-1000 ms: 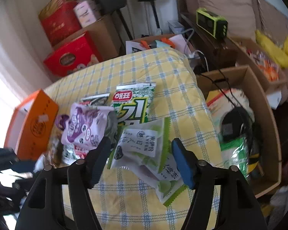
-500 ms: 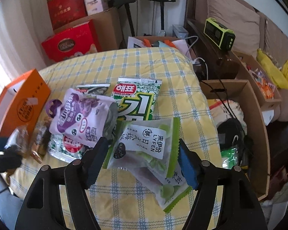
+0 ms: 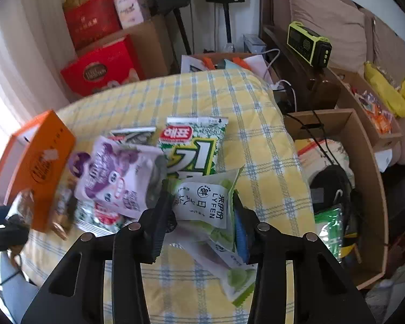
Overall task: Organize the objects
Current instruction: 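Lift the brown candy with the left tool while the right tool lifts the mochi packet, then carry both items into the orange box and open both tools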
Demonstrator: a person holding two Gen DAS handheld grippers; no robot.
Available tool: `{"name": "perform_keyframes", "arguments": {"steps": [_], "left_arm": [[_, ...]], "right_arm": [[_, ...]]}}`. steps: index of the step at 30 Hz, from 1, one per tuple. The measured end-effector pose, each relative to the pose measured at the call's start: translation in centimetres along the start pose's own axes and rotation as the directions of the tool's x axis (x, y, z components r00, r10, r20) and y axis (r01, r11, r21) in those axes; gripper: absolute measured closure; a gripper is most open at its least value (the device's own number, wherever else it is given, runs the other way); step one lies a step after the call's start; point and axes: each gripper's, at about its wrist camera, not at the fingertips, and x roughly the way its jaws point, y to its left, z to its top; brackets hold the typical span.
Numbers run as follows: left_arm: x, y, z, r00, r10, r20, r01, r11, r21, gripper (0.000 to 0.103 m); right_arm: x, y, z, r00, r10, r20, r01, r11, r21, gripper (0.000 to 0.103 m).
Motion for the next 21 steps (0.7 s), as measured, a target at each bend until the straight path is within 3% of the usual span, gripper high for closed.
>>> {"name": "perform_keyframes", "arguments": {"steps": [12, 21], "left_arm": [[-3.1, 1.9, 0.0, 0.998, 0.036, 0.05, -0.034, 0.998, -0.045, 0.085], [-5.9, 5.0, -0.5, 0.992, 0.093, 0.08, -0.084, 0.99, -0.117, 0.085]], "right_arm": [[-4.1, 0.7, 1.1, 0.996, 0.011, 0.083, -0.013, 1.0, 0.019, 0.062], [-6.9, 4.3, 2.5, 0.989, 0.065, 0.13, -0.061, 0.998, -0.035, 0.062]]}}
